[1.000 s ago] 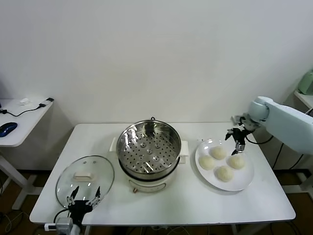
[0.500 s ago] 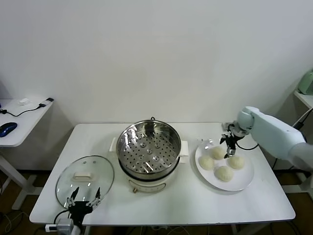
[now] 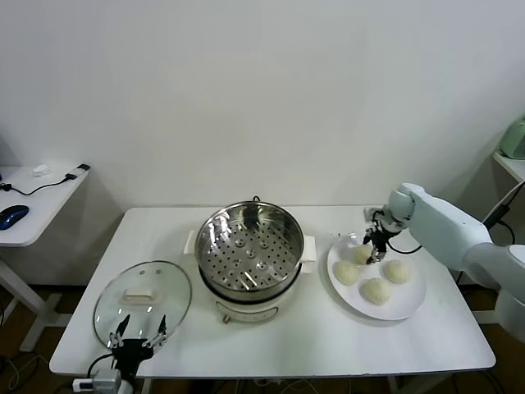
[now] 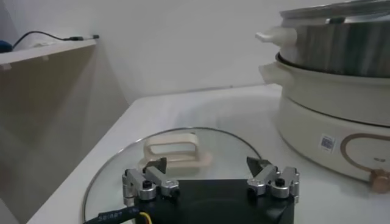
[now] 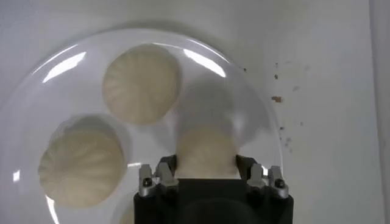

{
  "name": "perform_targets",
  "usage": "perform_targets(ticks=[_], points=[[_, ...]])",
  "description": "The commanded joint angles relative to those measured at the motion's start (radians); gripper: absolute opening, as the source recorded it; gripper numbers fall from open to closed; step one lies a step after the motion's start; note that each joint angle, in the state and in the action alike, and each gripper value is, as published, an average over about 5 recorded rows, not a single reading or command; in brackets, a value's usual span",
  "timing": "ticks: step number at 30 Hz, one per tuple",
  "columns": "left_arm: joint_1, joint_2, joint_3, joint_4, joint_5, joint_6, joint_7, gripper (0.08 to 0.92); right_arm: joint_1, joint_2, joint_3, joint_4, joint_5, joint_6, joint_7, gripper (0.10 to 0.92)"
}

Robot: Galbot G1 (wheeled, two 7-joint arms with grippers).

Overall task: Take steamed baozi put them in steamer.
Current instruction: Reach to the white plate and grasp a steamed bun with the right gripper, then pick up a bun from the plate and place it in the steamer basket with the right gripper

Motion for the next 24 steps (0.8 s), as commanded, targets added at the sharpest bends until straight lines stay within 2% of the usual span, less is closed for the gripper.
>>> perform_targets(ticks=[1,4,8,16,19,24], points=[[0.014,-0.004,0.005,-0.031,0.004,0.001,-0.001,0.823,0.246,-0.072,-0.220,0.217,0.148,-0.012,-0.017,0.645],[0.017,-0.005,0.011,-0.041,0.006,0.004,-0.001,0.823,0.449,-0.058,-0.358,0.309,0.252,0.021,-0.029,0.645],[0.017,-0.005,0.019,-0.054,0.009,0.010,0.000,0.823,0.692,0.036,-0.472,0.432,0.365,0.103,-0.047,0.645],[0.019,-0.010,0.027,-0.058,0.012,0.008,-0.001,0.823,0.795,0.279,-0.465,0.670,0.462,0.258,-0.059,0.645],[0.022,-0.010,0.023,-0.057,0.009,0.006,-0.003,0.823,0.748,0.333,-0.477,0.703,0.402,0.376,-0.064,0.645],[0.025,-0.012,0.017,-0.059,0.001,0.001,-0.007,0.823,0.602,0.374,-0.450,0.608,0.064,0.575,-0.062,0.645]])
